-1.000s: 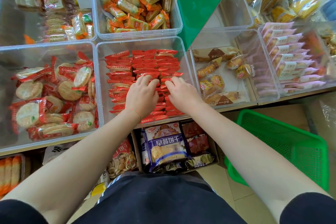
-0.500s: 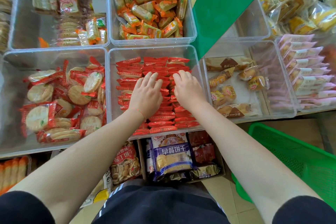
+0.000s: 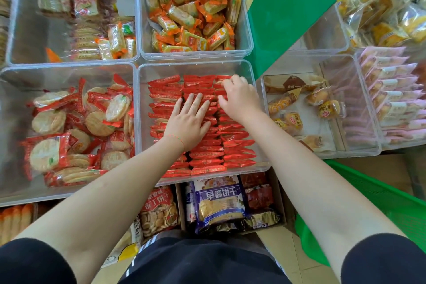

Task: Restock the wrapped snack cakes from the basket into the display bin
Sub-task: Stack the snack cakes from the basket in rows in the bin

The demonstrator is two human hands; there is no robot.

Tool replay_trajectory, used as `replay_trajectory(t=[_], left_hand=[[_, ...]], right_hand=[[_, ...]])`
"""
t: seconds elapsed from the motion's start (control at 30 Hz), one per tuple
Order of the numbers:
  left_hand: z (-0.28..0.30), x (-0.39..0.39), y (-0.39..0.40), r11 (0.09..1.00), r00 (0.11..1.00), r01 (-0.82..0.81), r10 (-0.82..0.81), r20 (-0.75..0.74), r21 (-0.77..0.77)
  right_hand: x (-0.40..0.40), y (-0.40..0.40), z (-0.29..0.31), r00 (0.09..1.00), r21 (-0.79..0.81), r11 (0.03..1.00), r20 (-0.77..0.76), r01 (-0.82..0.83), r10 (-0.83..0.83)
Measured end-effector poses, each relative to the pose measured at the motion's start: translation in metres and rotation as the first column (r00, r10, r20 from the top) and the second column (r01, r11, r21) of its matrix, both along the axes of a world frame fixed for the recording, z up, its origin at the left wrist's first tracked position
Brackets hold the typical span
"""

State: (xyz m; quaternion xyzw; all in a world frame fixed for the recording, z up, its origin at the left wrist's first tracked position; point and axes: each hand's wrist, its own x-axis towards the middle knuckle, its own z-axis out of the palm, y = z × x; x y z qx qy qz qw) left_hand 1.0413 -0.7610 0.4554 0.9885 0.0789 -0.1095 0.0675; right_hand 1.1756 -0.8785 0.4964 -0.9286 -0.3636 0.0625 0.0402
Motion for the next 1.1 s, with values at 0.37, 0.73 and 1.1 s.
replay_trajectory(t=[0.37, 0.73, 1.1], left_hand=[[0.001, 0.004, -0.001, 0.999, 1.0, -0.02, 0.02, 0.006, -0.027], [0.014, 0.044, -0.013, 0.994, 0.995, 0.102, -0.102, -0.003, -0.035], [0.01, 0.046, -0.004, 0.994, 0.994, 0.069, -0.061, 0.092, -0.085]], right_hand=[[0.014, 0.014, -0.013, 0.975, -0.055, 0.976, -0.05, 0.212, -0.215], [0.022, 0.016, -0.019, 0.992, -0.116, 0.99, 0.111, 0.077, -0.064], [0.027, 0.014, -0.016, 0.986, -0.196, 0.98, 0.168, 0.037, -0.004]])
